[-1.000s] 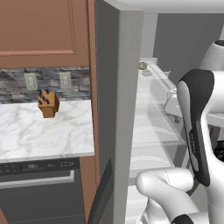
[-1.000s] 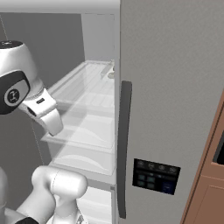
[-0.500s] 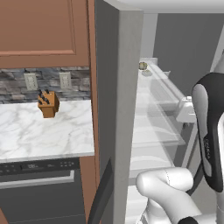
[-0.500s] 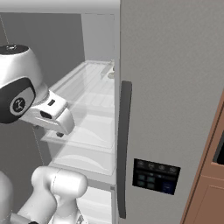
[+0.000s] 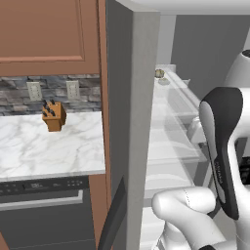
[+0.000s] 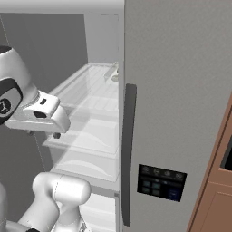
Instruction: Place two dumplings into each of the tupperware containers and then place the containers in the fridge.
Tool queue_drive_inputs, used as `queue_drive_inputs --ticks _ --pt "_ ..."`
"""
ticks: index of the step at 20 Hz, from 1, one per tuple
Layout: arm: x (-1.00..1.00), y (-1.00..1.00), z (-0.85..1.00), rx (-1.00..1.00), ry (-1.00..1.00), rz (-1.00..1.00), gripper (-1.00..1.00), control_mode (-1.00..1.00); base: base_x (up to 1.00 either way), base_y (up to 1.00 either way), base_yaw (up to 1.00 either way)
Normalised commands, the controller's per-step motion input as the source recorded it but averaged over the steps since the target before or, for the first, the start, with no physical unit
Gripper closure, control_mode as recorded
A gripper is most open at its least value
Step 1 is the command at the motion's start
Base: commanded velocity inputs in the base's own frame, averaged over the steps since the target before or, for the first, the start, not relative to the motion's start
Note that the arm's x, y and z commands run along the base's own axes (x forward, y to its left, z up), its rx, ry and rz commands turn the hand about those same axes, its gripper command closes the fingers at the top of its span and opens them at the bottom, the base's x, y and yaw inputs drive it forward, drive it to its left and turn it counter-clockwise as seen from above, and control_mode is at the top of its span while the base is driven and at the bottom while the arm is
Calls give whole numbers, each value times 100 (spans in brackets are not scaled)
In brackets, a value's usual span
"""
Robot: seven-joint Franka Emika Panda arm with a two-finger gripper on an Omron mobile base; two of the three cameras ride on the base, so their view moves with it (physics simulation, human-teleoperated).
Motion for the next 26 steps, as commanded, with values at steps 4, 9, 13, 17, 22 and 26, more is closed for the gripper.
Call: queue_drive_inputs --ticks 4,9,13,17,22,26 --pt "-2 0 0 0 0 -1 -100 -100 0 0 0" --pt "-3 -4 0 1 0 -11 -100 -100 0 0 0" --pt "0 -14 0 7 0 -11 -100 -100 0 0 0" --pt "0 -11 -4 2 0 0 -100 -100 0 0 0" --pt "0 2 -13 0 0 2 -100 100 -1 1 1" --pt "0 0 0 0 0 0 -100 100 -81 0 6"
